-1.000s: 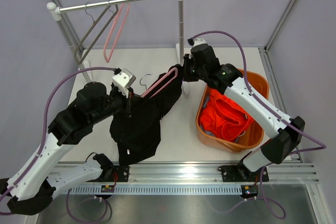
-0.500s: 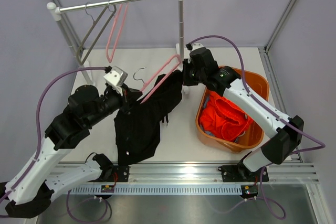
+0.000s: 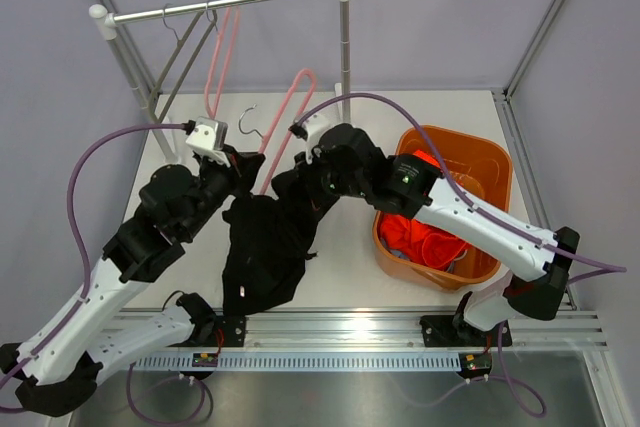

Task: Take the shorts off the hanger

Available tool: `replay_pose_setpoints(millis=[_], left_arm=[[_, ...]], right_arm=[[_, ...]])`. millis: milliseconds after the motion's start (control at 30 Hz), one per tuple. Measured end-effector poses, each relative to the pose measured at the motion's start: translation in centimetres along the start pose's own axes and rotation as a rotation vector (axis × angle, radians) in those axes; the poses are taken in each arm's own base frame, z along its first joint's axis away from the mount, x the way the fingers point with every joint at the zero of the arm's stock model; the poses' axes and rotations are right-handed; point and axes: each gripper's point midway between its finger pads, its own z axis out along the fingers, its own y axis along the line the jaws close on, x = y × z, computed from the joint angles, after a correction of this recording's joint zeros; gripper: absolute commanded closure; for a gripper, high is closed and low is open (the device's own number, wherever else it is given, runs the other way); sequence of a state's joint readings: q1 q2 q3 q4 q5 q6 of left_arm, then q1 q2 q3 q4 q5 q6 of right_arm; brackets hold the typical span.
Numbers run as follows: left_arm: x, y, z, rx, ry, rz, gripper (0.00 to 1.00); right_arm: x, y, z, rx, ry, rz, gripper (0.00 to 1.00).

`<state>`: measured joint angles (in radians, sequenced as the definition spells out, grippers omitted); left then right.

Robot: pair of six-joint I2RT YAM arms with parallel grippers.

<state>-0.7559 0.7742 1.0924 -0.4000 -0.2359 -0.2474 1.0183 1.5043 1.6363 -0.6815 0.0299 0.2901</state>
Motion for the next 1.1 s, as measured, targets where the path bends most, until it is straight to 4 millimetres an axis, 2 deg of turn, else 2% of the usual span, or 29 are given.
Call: replay_pose_setpoints(millis=[133, 233, 367, 500, 700, 800, 833, 900, 1000, 1100], left_arm=[[-0.7, 0.5, 0.9, -0.046, -0.038, -0.021, 1.00], [-1.0, 0.8, 1.6, -0.074, -0.057, -0.026, 1.00], [-1.5, 1.7, 3.1, -0.140, -0.082, -0.005, 1.00], [-2.5, 2.6, 5.1, -0.228, -0.090, 0.043, 1.00], [-6.3, 3.0, 6.7, -0.309, -0.140, 0.098, 1.00], [-9.4, 2.4, 6.9, -0.309, -0.188, 0.096, 1.00], [-10.1, 2.3, 6.7, -0.305, -0.203, 0.092, 1.00], [-10.8, 2.2, 6.1, -0.298, -0.220, 0.085, 1.00], [-10.7, 2.3, 5.1, -0.291, -0.215, 0.081, 1.00], [-9.8, 2.6, 4.2, -0.287, -0.193, 0.080, 1.00]], right_arm=[[1.3, 5.0, -1.3, -0.155, 0.038, -0.120, 1.00], [2.1, 7.4, -2.4, -0.214, 0.056, -0.193, 1.00], [2.4, 9.6, -3.6, -0.269, 0.055, -0.256, 1.00], [2.1, 10.3, -4.3, -0.295, 0.050, -0.278, 1.00], [0.5, 10.1, -5.3, -0.270, 0.016, -0.295, 0.97], [-0.8, 9.1, -5.6, -0.195, -0.021, -0.294, 0.96], [-1.6, 8.5, -5.7, -0.150, -0.040, -0.295, 1.00], [-3.5, 7.2, -6.0, -0.050, -0.085, -0.295, 1.00], [-7.5, 4.9, -7.1, 0.090, -0.179, -0.281, 1.00], [-12.8, 1.1, -9.8, 0.249, -0.315, -0.233, 1.00]])
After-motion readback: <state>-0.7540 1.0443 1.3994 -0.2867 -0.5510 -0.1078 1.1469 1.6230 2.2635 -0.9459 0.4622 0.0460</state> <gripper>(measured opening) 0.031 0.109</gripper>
